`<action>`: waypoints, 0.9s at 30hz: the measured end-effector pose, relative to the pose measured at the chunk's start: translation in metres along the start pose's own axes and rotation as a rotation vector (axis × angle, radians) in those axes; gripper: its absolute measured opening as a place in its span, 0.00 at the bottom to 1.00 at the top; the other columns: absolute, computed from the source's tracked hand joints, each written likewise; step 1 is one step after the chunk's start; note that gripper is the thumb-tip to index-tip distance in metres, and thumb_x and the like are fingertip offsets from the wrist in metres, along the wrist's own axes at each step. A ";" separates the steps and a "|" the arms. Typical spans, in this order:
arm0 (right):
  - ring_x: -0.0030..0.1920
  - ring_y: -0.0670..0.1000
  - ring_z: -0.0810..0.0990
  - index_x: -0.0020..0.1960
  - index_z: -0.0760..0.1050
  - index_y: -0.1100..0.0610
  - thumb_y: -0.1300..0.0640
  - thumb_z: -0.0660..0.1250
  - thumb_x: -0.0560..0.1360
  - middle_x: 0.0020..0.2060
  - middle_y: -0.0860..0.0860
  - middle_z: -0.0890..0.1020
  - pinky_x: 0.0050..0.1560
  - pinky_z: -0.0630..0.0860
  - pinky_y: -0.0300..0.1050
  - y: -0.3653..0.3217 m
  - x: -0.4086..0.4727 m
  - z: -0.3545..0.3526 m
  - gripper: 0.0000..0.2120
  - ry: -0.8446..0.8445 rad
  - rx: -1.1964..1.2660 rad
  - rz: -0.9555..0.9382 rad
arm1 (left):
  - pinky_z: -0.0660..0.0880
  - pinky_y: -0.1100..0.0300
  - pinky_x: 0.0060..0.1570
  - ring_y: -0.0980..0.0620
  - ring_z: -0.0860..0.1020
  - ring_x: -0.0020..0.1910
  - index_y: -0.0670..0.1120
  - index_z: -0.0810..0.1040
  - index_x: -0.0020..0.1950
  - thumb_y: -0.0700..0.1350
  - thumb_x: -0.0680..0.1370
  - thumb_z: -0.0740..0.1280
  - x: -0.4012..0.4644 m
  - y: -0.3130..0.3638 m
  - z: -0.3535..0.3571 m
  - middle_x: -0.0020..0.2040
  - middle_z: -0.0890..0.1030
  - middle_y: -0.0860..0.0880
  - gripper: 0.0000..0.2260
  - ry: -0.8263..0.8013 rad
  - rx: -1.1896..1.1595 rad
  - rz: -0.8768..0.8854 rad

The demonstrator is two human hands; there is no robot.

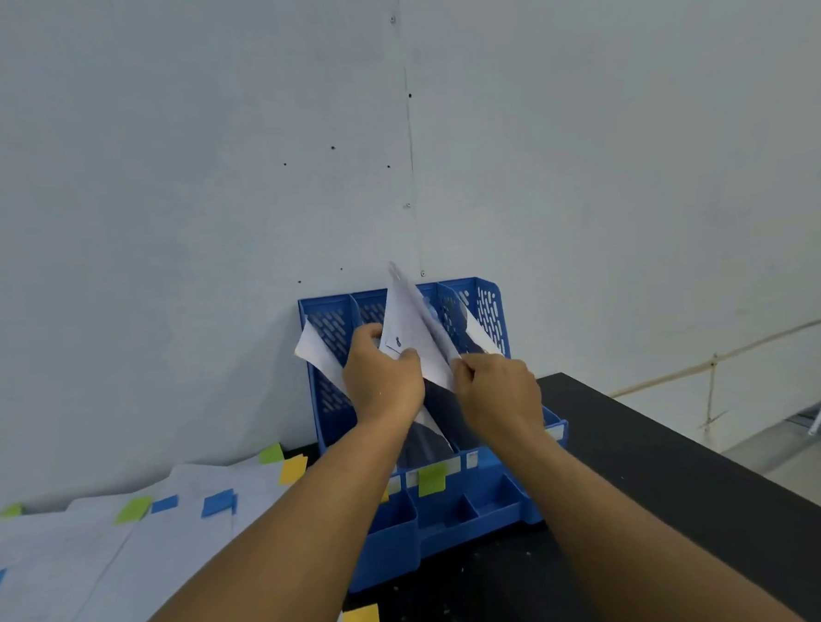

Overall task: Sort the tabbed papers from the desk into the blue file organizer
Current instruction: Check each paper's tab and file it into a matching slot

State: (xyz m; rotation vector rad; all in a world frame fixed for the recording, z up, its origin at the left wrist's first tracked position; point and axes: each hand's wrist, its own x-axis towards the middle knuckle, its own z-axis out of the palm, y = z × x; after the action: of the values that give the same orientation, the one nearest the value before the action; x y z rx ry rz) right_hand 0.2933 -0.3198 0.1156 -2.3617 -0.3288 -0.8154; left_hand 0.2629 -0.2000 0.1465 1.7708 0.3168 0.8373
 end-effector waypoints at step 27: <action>0.44 0.41 0.78 0.60 0.80 0.51 0.54 0.66 0.80 0.47 0.43 0.83 0.45 0.76 0.35 -0.059 -0.148 0.041 0.11 -0.190 0.437 -0.154 | 0.77 0.65 0.51 0.62 0.80 0.45 0.54 0.81 0.52 0.45 0.75 0.71 -0.090 -0.104 -0.193 0.46 0.82 0.58 0.06 -0.249 0.559 0.076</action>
State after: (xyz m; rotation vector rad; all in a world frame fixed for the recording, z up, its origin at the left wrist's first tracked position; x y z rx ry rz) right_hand 0.1730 -0.2531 0.0249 -2.0185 -0.7000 -0.5208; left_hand 0.0879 -0.0754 0.0466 2.3953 0.3407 0.6017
